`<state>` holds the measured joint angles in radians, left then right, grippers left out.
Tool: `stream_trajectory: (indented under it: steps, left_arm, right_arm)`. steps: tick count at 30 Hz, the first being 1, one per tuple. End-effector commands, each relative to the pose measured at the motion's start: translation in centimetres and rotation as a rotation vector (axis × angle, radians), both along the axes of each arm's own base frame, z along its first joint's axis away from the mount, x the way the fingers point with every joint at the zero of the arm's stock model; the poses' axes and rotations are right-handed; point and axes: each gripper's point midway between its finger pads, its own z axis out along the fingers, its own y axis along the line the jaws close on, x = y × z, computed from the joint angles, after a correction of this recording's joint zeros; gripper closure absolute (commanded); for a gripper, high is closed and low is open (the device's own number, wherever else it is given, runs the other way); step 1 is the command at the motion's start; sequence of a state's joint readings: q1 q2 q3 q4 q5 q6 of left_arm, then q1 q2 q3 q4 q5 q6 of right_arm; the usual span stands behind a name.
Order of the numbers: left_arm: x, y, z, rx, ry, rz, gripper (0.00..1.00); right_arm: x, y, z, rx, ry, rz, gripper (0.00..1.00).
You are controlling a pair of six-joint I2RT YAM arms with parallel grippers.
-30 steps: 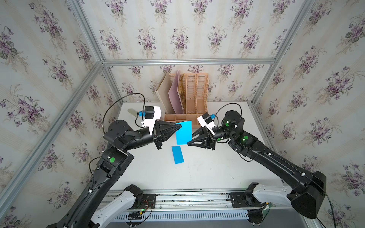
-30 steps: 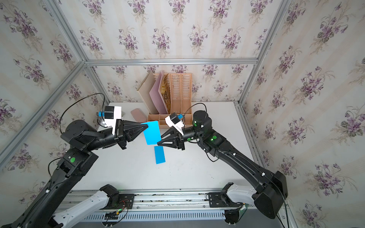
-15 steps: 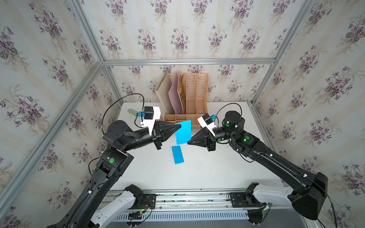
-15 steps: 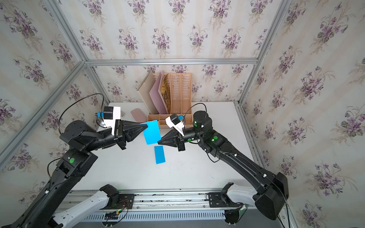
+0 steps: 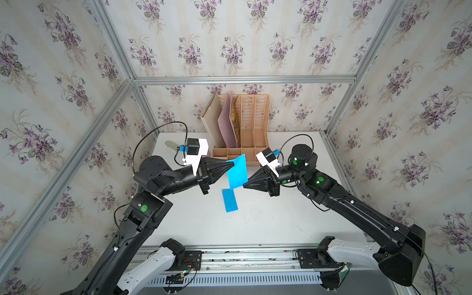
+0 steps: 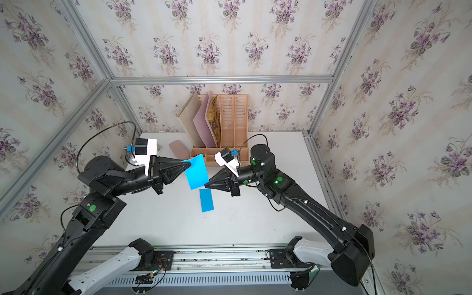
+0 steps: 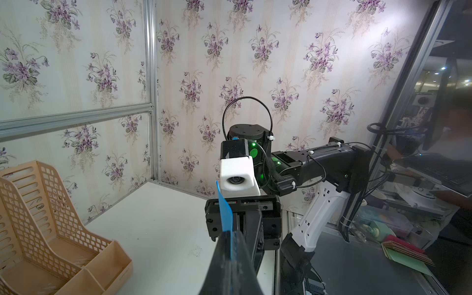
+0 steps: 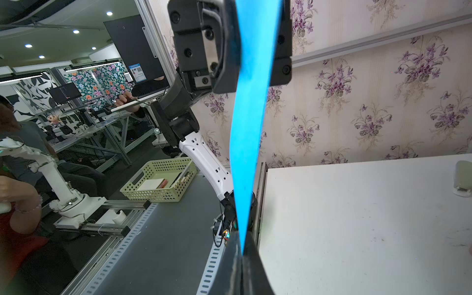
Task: Fold the square paper along the opposite sides
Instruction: Smooth out the paper.
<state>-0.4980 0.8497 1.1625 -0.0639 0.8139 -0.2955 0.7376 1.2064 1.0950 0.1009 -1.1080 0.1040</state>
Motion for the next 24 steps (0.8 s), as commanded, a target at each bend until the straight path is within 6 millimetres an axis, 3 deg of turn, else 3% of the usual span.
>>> stream_trajectory:
  steps: [1, 4, 10, 19, 22, 24]
  left_arm:
    - [0.0, 0.0, 0.3, -0.005, -0.025, -0.001, 1.00]
    - [0.0, -0.3, -0.1, 0.000, -0.005, -0.023, 1.00]
    - [-0.3, -0.7, -1.7, -0.006, 0.052, -0.071, 1.00]
    - [-0.4, -0.4, -3.5, 0.010, 0.088, -0.052, 1.00]
    - [-0.5, -0.3, -3.4, 0.008, 0.083, -0.050, 1.00]
    - [-0.5, -0.4, -3.5, 0.010, 0.086, -0.050, 1.00]
  right_arm:
    - [0.0, 0.0, 0.4, 0.013, -0.021, 0.000, 0.56]
    - [0.1, 0.0, 0.9, 0.011, -0.035, -0.004, 0.49]
    - [0.7, 0.3, 3.1, 0.029, -0.092, -0.025, 0.50]
    - [1.2, 0.7, 4.3, 0.039, -0.106, -0.024, 0.82]
    - [1.2, 0.8, 4.2, 0.035, -0.097, -0.022, 1.00]
    - [1.2, 0.8, 4.1, 0.033, -0.095, -0.023, 1.00]
